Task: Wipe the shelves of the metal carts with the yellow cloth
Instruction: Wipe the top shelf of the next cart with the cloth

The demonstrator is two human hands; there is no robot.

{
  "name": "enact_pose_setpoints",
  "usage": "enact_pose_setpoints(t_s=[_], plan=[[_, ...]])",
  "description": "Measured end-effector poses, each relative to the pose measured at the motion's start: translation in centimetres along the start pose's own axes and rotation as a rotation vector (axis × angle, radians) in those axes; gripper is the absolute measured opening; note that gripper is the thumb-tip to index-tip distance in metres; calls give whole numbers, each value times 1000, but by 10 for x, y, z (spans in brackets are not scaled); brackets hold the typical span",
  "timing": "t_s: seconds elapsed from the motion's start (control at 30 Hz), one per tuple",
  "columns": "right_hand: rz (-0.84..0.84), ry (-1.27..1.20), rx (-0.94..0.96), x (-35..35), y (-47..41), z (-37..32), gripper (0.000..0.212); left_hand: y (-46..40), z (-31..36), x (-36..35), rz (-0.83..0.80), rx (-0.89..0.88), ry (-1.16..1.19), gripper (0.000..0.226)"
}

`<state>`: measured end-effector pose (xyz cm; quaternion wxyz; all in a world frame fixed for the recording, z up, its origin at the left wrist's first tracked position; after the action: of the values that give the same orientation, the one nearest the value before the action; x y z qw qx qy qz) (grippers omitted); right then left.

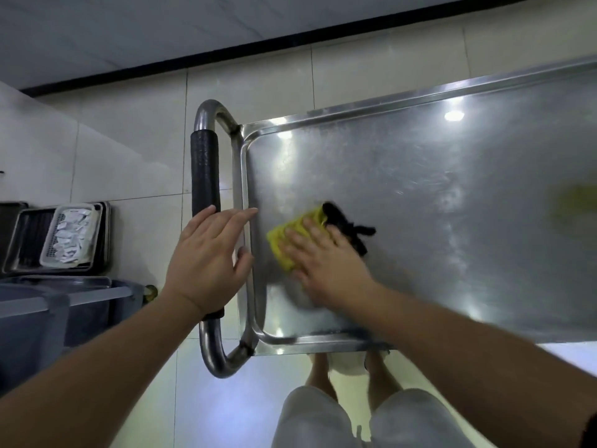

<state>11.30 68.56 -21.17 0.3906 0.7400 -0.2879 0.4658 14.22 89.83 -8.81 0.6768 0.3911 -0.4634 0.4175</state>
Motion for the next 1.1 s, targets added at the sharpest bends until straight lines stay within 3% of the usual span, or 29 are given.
enact_pose_setpoints(t_s=[0.1,0.2,0.43,0.63,0.87,0.97,1.1], plan=[[5,32,129,-35,62,-33,57,1,2,1,-16,13,-13,58],[57,46,79,-49,107,-25,58,1,3,0,-20,13,-22,58],[38,83,-215,-39,199,81,63,0,8,2,-32,8,-47,57],[-116,8,-636,-15,271,167,63,2,14,5,-22,-1,-38,58],[-186,5,-626,-10,269,175,74,4,16,-4,-71,-161,-279,48],[-207,-5,-617,-12,269,179,76,4,30,-14,-176,-255,-398,53],[-172,-32,-591,-12,270,181,76,8,85,-40,-209,-137,-210,52]])
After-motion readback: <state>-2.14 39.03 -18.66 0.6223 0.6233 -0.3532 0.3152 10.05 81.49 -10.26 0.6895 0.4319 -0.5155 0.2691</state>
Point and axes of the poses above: each hand's wrist, its own y-axis away from the middle knuckle, its own x-axis out of the back of the hand, z = x × y, the point moved 1 cm from there along -y, towards the middle knuckle, and after that the axes turned 9 degrees about y, right-handed, at the moved point
